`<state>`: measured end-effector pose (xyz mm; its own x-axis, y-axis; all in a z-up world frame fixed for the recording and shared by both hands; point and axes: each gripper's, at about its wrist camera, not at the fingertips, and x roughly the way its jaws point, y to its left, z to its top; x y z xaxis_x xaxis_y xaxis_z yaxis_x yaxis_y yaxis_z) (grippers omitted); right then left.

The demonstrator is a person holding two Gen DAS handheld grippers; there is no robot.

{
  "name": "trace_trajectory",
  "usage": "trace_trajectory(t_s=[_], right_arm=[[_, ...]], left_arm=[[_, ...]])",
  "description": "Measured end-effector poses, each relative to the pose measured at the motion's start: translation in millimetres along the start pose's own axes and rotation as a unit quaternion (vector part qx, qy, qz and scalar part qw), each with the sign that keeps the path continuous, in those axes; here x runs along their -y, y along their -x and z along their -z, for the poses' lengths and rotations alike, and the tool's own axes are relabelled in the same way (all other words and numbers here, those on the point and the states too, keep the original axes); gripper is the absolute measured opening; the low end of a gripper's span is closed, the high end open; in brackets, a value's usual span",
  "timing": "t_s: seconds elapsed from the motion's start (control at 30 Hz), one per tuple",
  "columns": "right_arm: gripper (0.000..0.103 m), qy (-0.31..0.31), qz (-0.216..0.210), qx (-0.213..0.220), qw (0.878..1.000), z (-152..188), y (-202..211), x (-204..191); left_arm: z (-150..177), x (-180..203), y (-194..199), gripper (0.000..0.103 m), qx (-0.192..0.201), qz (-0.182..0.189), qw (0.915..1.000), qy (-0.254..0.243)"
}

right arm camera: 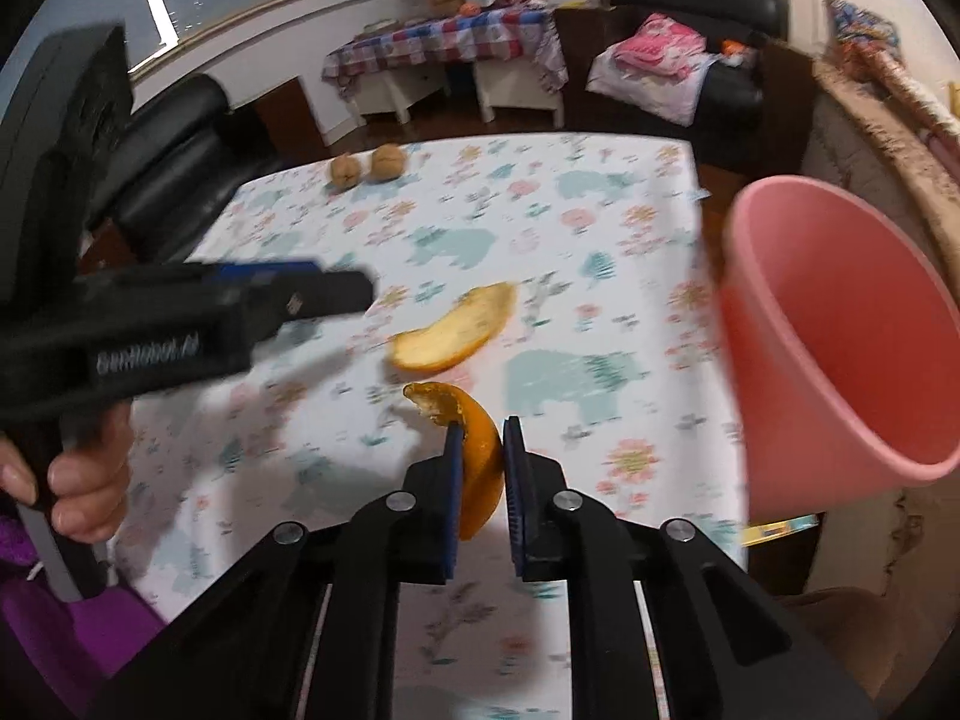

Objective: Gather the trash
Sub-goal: 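Grasp the orange peel with the right gripper while the left gripper grasps the banana peel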

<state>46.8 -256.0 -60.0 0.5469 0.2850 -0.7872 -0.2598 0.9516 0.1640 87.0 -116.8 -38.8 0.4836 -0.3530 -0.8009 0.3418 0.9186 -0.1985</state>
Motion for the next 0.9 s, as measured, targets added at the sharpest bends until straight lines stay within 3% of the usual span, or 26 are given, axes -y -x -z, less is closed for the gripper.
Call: trace_trajectory(t_s=[0.3,0.9], right_arm=[[0.013,-0.054,0.015,0.030,0.998,-4.0,14.9,35.2],[0.013,-0.079,-0.007,0.034,0.996,-2.5,16.2,45.3]], left_arm=[[8.1,19.7,-19.5,0.042,-0.026,0.006,0.9990,-0.035],[11.2,33.3,-49.8,0.042,-0.037,-0.032,0.9955,-0.081]])
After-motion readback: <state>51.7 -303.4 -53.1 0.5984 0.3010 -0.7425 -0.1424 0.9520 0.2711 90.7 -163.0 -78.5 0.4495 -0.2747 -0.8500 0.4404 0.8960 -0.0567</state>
